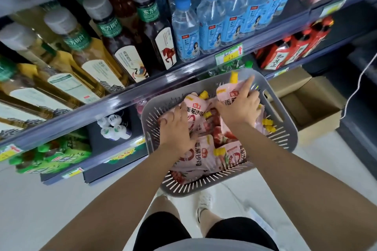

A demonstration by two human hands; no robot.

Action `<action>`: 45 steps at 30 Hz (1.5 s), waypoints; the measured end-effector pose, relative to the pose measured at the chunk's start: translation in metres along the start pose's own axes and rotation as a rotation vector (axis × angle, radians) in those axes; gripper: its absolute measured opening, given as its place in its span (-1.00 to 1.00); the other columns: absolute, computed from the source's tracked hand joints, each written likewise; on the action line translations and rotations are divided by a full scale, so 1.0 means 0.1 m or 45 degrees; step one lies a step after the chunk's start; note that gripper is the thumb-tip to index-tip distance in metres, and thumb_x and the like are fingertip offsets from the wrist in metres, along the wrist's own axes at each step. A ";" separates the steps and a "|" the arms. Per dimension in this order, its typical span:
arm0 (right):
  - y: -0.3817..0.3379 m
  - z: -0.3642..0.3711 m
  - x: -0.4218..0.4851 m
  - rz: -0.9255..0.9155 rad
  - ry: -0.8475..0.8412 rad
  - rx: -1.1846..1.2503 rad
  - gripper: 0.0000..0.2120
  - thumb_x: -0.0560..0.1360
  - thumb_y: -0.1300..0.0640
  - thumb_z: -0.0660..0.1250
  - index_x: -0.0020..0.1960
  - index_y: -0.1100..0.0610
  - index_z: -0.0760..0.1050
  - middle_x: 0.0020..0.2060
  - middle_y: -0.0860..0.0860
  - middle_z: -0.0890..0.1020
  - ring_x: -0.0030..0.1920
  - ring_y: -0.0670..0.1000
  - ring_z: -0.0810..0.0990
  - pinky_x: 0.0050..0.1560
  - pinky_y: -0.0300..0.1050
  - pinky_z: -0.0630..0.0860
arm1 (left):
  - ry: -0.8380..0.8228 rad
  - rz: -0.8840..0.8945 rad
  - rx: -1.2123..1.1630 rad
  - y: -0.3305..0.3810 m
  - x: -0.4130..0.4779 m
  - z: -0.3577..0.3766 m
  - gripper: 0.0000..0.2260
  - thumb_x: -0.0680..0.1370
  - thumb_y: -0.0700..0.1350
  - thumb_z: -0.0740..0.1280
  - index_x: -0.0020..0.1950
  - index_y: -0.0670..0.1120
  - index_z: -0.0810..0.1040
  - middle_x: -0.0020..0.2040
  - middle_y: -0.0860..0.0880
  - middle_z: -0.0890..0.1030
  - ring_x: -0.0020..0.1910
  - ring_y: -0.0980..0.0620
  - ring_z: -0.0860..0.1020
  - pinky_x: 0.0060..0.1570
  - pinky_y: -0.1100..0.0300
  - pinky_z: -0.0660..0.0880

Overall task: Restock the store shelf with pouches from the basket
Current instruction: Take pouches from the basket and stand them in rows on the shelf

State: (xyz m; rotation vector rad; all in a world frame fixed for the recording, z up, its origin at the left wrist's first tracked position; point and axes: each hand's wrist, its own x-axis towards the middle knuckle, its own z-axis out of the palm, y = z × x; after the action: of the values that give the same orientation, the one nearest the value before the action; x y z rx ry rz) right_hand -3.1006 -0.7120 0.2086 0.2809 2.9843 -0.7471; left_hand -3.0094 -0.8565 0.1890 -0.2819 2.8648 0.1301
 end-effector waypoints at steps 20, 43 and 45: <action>0.62 0.22 -0.06 -0.030 -0.776 -0.620 0.30 0.29 -0.17 0.49 0.47 0.24 -0.48 0.51 0.17 -0.08 0.49 0.27 0.00 0.38 0.23 0.19 | 0.032 0.147 0.343 0.30 0.49 0.42 -0.17 0.55 0.11 0.28 0.53 -0.17 -0.22 0.42 -0.27 0.18 0.30 -0.29 0.30 0.12 -0.20 0.41; 0.62 -0.17 -0.11 0.063 -0.547 -0.154 0.30 0.23 -0.38 0.42 0.52 0.22 -0.35 0.54 0.15 -0.06 0.48 0.22 0.17 0.39 0.12 0.26 | -0.036 0.033 0.234 0.41 0.48 0.39 0.04 0.41 -0.14 0.44 0.48 0.02 -0.39 0.35 -0.30 0.22 0.28 -0.29 0.31 0.23 -0.17 0.31; 0.63 -0.16 -0.13 0.092 -0.541 -0.139 0.31 0.23 -0.39 0.42 0.52 0.20 -0.36 0.54 0.14 -0.05 0.46 0.24 0.21 0.39 0.12 0.28 | -0.046 0.033 0.200 0.41 0.50 0.41 0.03 0.42 -0.20 0.43 0.50 0.02 -0.37 0.36 -0.32 0.23 0.28 -0.29 0.33 0.27 -0.18 0.28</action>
State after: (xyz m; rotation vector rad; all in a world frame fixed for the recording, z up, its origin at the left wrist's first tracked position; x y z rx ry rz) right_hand -3.0756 -0.6516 0.1949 0.1935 2.5860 -0.5512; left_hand -3.0553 -0.8211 0.1389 -0.2087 2.8233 -0.0834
